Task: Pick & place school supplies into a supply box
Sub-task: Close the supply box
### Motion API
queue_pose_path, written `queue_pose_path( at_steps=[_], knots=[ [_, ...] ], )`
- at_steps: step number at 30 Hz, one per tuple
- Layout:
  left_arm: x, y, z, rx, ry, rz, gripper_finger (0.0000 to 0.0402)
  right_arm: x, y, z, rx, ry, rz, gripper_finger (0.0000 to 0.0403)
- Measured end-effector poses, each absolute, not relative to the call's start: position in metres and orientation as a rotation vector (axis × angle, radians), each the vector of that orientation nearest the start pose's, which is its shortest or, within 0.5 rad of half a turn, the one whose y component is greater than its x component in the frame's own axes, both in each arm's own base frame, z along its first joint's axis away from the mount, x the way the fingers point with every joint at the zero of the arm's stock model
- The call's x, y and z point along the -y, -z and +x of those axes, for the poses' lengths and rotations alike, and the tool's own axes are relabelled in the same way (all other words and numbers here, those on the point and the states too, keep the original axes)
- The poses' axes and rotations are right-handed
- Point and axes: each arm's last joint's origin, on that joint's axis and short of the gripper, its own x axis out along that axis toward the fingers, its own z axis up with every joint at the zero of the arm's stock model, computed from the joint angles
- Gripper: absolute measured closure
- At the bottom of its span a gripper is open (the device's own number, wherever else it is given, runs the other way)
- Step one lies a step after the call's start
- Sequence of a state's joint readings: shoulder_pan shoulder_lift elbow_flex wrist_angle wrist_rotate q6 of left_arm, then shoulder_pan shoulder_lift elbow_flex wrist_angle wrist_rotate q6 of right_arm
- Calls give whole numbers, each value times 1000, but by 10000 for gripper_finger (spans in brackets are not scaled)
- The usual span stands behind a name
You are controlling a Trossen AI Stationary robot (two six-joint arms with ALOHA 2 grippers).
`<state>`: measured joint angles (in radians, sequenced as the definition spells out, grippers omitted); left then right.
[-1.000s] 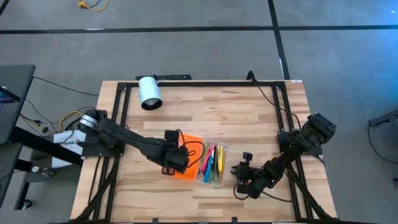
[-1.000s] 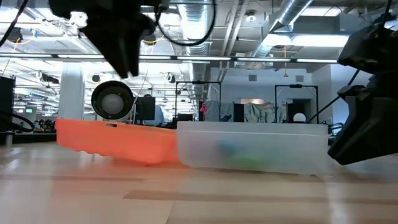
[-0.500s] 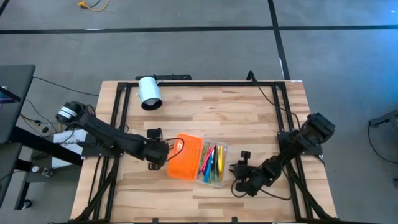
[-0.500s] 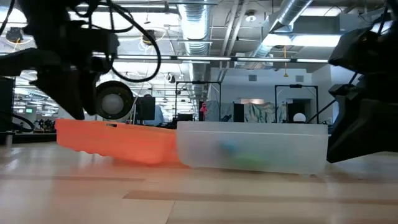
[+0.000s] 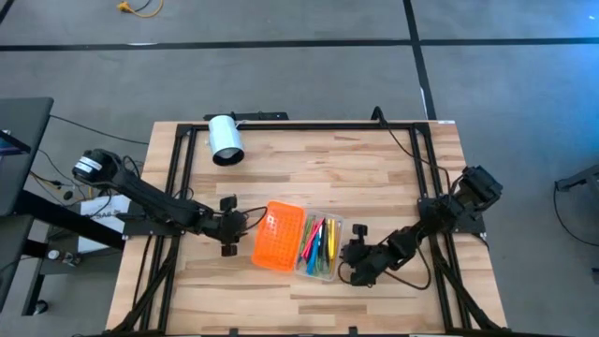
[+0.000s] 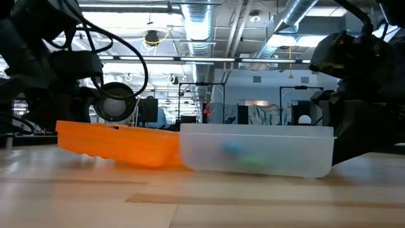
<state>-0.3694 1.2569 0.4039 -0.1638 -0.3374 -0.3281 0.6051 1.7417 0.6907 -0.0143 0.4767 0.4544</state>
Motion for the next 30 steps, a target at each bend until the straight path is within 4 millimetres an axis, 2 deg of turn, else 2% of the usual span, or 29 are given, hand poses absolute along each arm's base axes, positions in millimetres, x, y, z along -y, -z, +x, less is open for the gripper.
queue_pose_path(
  at_steps=[4,12,21,30],
  knots=[
    [59,-120,182,-896,-119,51,251,-150,-99,242,-907,80,-150,317],
    [61,-117,188,-740,-88,66,250,-149,-98,241,-913,74,-168,317],
    [64,-98,196,-767,-62,51,250,-146,-97,242,-927,62,-207,317],
    [67,-96,202,-727,-27,31,250,-132,-96,249,-965,111,-124,312]
  ],
)
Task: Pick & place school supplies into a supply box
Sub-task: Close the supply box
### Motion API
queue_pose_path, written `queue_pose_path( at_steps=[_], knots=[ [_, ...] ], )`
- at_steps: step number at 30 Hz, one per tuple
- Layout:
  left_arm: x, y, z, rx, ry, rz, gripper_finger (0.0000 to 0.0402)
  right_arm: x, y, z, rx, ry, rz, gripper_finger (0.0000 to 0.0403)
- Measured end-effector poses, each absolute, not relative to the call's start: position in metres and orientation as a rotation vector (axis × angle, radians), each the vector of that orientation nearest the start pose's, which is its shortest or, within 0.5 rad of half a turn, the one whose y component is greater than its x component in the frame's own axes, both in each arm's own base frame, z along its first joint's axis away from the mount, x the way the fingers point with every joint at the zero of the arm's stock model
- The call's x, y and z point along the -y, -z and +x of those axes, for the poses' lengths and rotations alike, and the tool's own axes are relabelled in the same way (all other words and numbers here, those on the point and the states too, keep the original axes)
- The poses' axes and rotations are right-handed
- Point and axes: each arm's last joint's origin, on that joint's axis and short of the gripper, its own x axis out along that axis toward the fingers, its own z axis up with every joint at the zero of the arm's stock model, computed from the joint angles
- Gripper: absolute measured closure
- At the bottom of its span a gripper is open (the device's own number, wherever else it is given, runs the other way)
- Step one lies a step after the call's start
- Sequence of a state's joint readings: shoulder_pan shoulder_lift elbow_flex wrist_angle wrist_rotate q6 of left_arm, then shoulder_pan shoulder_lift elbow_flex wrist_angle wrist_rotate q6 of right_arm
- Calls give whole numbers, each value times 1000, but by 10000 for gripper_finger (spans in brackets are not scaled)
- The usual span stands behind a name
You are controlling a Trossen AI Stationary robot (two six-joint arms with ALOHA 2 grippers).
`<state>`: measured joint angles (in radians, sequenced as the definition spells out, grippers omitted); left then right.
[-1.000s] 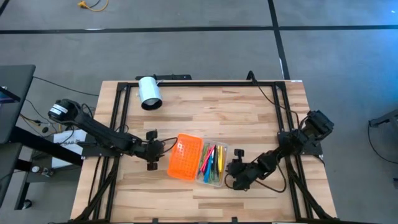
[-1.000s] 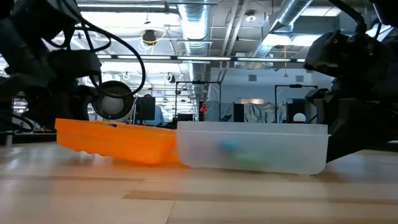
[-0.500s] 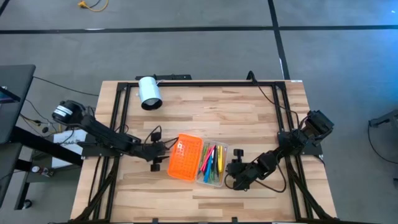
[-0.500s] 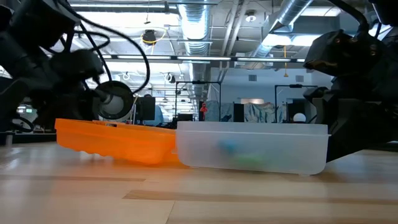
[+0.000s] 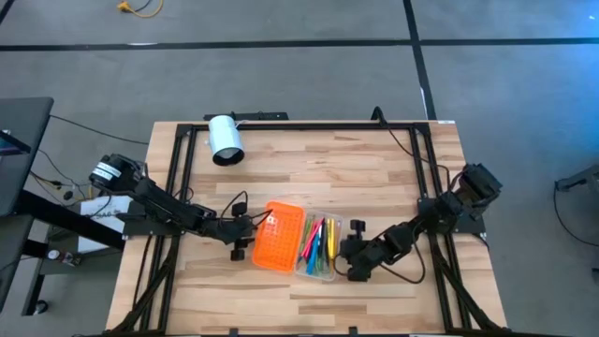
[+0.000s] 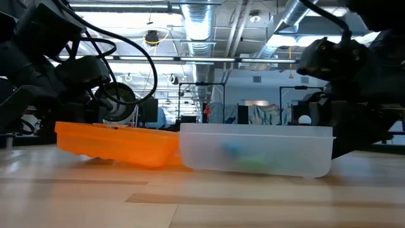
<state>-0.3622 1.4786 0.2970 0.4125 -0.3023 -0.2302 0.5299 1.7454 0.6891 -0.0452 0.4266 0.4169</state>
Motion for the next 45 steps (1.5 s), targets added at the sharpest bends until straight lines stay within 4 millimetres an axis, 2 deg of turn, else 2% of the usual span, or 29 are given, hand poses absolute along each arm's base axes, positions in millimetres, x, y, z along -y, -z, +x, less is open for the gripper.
queue_pose_path(
  at_steps=[4,11,15,33,45],
  knots=[
    [68,-96,202,-729,-18,28,250,-128,-96,251,-970,118,-109,290],
    [68,-96,202,-729,-14,26,250,-127,-96,250,-970,135,-119,210],
    [68,-96,202,-730,3,19,250,-126,-96,250,-970,136,-119,186],
    [69,-97,203,-715,33,73,250,-131,-95,248,-971,115,-123,204],
    [70,-107,204,-656,54,105,250,-131,-95,248,-972,113,-122,207]
  ],
)
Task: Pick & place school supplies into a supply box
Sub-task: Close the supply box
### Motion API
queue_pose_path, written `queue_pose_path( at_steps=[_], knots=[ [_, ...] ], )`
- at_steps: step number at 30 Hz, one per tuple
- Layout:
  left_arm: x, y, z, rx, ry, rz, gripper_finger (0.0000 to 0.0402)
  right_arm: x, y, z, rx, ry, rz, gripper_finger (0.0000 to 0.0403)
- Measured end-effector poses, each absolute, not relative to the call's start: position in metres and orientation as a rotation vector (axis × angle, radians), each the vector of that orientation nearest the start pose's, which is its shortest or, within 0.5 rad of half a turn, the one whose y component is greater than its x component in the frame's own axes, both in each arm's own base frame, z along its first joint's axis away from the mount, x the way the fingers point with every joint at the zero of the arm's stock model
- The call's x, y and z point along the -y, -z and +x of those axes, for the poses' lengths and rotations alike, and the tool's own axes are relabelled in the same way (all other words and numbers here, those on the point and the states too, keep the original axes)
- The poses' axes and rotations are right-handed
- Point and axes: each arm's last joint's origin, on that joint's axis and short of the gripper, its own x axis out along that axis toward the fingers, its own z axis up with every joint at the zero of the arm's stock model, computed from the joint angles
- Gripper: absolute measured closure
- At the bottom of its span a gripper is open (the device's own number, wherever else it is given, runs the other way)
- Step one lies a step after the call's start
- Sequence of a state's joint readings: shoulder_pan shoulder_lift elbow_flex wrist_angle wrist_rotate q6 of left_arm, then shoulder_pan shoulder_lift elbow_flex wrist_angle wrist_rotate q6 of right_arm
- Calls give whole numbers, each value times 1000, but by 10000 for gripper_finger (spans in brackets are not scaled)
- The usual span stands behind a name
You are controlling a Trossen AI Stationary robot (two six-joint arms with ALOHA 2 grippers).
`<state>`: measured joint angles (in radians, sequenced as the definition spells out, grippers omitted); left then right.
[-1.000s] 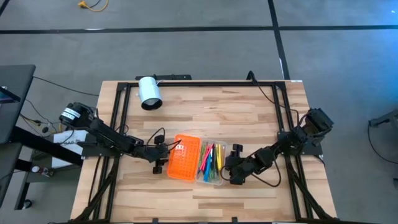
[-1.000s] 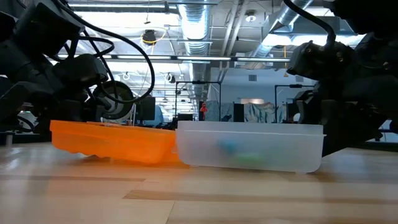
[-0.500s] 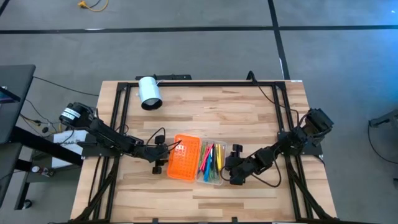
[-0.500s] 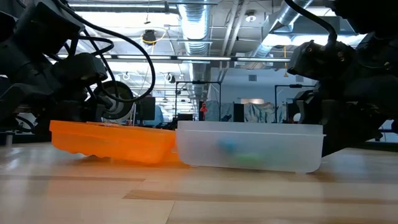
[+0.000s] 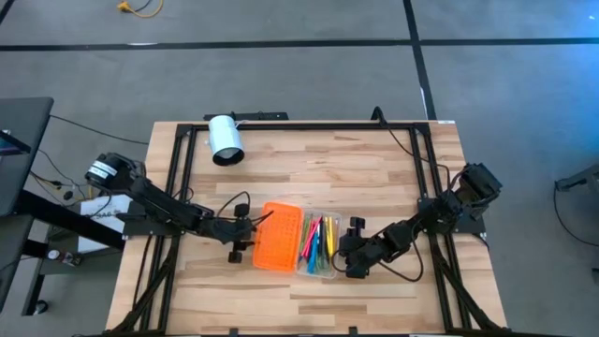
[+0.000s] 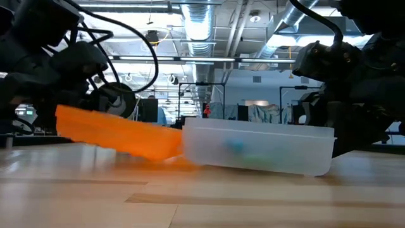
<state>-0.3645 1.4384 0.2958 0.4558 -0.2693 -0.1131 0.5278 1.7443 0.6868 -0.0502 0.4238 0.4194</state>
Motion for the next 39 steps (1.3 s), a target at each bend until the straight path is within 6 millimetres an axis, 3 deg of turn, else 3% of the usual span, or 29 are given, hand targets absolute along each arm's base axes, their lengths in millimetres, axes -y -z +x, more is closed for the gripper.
queue_pose_path(
  at_steps=[19,39],
  knots=[
    [69,-137,204,-487,79,135,250,-129,-95,249,-974,112,-125,210],
    [77,-173,223,-256,110,208,250,-116,-97,261,-941,94,-179,210]
  ],
)
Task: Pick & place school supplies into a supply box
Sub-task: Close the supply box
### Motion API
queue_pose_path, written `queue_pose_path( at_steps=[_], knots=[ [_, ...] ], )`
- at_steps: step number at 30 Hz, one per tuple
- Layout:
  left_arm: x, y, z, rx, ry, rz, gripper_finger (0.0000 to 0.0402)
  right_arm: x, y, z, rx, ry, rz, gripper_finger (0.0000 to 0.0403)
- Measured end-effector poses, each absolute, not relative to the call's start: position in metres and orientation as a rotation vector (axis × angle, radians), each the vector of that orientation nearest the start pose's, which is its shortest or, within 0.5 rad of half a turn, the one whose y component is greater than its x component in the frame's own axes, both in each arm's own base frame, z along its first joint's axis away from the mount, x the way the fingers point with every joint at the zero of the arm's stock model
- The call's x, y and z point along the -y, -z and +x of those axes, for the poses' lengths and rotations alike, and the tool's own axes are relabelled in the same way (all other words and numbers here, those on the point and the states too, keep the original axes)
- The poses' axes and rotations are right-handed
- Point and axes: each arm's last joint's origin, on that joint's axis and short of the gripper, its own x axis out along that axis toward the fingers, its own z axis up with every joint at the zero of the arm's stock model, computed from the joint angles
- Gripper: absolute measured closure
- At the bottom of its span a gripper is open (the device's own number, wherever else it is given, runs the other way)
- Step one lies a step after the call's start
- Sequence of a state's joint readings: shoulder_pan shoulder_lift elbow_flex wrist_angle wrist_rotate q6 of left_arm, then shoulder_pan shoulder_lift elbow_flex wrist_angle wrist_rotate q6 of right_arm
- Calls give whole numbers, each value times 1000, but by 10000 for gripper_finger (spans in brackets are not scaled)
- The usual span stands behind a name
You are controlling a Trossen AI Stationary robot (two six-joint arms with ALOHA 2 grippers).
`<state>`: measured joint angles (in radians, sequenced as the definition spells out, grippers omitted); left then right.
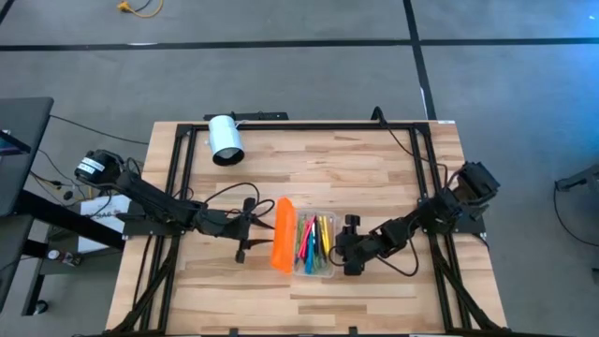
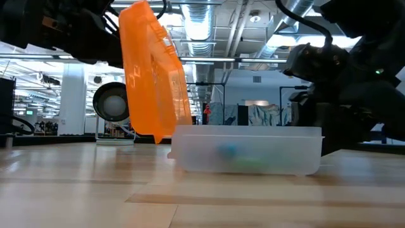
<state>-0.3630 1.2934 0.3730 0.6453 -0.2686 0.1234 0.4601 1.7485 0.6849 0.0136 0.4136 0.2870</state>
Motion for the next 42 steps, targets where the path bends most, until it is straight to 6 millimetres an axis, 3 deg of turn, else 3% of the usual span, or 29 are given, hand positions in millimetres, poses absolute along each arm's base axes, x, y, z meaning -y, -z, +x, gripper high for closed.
queue_pose_path(
  at_steps=[23,33,39,42],
  knots=[
    [62,-176,230,-250,82,121,250,-81,-102,284,-862,105,-196,210],
    [50,-177,234,-251,21,42,249,-79,-103,286,-852,88,-180,210],
    [51,-182,253,-248,21,47,227,-80,-106,290,-808,71,-198,210],
    [52,-175,268,-293,43,65,216,-79,-107,291,-799,71,-193,210]
  ],
)
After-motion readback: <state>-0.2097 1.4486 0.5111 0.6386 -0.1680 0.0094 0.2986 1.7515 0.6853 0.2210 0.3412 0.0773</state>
